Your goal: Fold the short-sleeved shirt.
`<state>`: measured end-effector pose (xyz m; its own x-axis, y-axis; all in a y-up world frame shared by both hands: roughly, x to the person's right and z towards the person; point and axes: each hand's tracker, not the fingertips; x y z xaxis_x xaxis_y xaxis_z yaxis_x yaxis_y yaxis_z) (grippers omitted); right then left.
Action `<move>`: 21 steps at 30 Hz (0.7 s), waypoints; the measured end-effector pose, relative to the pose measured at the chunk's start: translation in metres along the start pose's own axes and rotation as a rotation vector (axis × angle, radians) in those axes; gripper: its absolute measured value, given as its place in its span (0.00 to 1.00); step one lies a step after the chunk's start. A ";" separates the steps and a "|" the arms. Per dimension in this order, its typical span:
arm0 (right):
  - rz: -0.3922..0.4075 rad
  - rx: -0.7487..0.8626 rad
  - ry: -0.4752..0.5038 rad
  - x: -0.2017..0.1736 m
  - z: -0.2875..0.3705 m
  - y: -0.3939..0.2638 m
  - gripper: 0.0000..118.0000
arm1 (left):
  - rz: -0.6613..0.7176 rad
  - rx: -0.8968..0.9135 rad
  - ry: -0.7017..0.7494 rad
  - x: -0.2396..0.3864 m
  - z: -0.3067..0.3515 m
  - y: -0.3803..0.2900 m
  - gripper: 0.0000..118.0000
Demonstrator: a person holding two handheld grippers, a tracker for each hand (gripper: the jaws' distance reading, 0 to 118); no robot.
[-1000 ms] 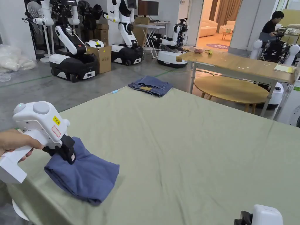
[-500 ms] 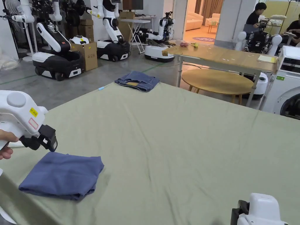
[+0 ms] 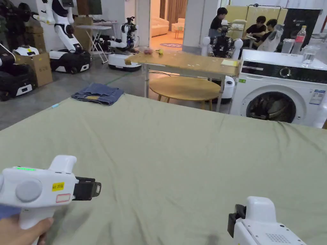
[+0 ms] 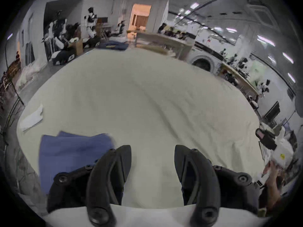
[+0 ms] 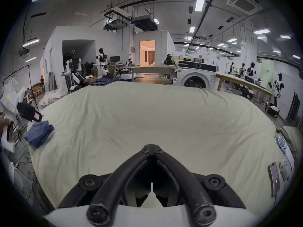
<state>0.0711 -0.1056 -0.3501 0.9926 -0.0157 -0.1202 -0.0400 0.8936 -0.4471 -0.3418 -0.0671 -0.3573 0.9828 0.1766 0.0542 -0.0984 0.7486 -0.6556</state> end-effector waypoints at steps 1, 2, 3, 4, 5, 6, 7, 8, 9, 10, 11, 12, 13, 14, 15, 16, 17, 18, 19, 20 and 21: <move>-0.007 0.007 -0.012 0.006 0.002 0.001 0.00 | -0.033 0.035 0.006 0.016 -0.003 -0.003 0.46; -0.013 0.017 -0.020 0.012 0.005 0.004 0.00 | -0.057 0.071 0.001 0.032 -0.006 -0.005 0.46; -0.020 0.027 -0.034 0.018 0.008 0.006 0.00 | -0.061 0.119 0.008 0.046 -0.014 -0.008 0.46; -0.027 0.034 -0.045 0.023 0.010 0.007 0.00 | -0.079 0.151 0.001 0.059 -0.016 -0.010 0.45; -0.036 0.046 -0.052 0.029 0.013 0.009 0.00 | -0.091 0.189 -0.007 0.072 -0.018 -0.011 0.45; -0.048 0.059 -0.065 0.036 0.016 0.011 0.00 | -0.098 0.227 -0.010 0.086 -0.019 -0.012 0.44; -0.055 0.070 -0.073 0.041 0.018 0.012 0.00 | -0.116 0.256 -0.009 0.103 -0.021 -0.015 0.41; -0.059 0.079 -0.084 0.046 0.021 0.014 0.00 | -0.132 0.291 0.011 0.116 -0.022 -0.015 0.37; -0.067 0.096 -0.097 0.052 0.024 0.015 0.00 | -0.144 0.312 0.013 0.127 -0.023 -0.016 0.32; -0.077 0.112 -0.102 0.056 0.027 0.016 0.00 | -0.154 0.331 0.015 0.136 -0.023 -0.016 0.27; -0.085 0.130 -0.115 0.061 0.030 0.017 0.00 | -0.146 0.357 0.019 0.153 -0.022 -0.018 0.20; -0.092 0.144 -0.131 0.066 0.033 0.018 0.00 | -0.161 0.381 0.021 0.162 -0.022 -0.019 0.15; -0.097 0.156 -0.135 0.069 0.036 0.019 0.00 | -0.173 0.401 0.024 0.168 -0.021 -0.020 0.10; -0.098 0.170 -0.139 0.073 0.039 0.019 0.00 | -0.176 0.420 0.032 0.174 -0.021 -0.021 0.05; -0.100 0.183 -0.149 0.076 0.041 0.019 0.00 | -0.175 0.432 0.026 0.185 -0.021 -0.022 0.03; -0.098 0.192 -0.161 0.078 0.043 0.019 0.00 | -0.173 0.465 0.021 0.190 -0.019 -0.023 0.01; -0.094 0.200 -0.166 0.080 0.044 0.018 0.00 | -0.164 0.485 0.017 0.192 -0.018 -0.023 0.00; -0.094 0.212 -0.171 0.082 0.045 0.017 0.00 | -0.154 0.485 0.001 0.193 -0.016 -0.023 0.00; -0.098 0.222 -0.179 0.083 0.046 0.015 0.00 | -0.149 0.501 -0.003 0.199 -0.016 -0.023 0.00; -0.103 0.232 -0.182 0.084 0.047 0.014 0.00 | -0.147 0.507 0.011 0.201 -0.015 -0.023 0.00; -0.107 0.242 -0.187 0.085 0.048 0.013 0.00 | -0.138 0.512 0.015 0.200 -0.015 -0.024 0.00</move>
<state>0.1606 -0.0739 -0.3238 0.9944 -0.0530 0.0913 0.0722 0.9723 -0.2221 -0.1402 -0.0591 -0.3423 0.9937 0.0482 0.1010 -0.0281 0.9811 -0.1912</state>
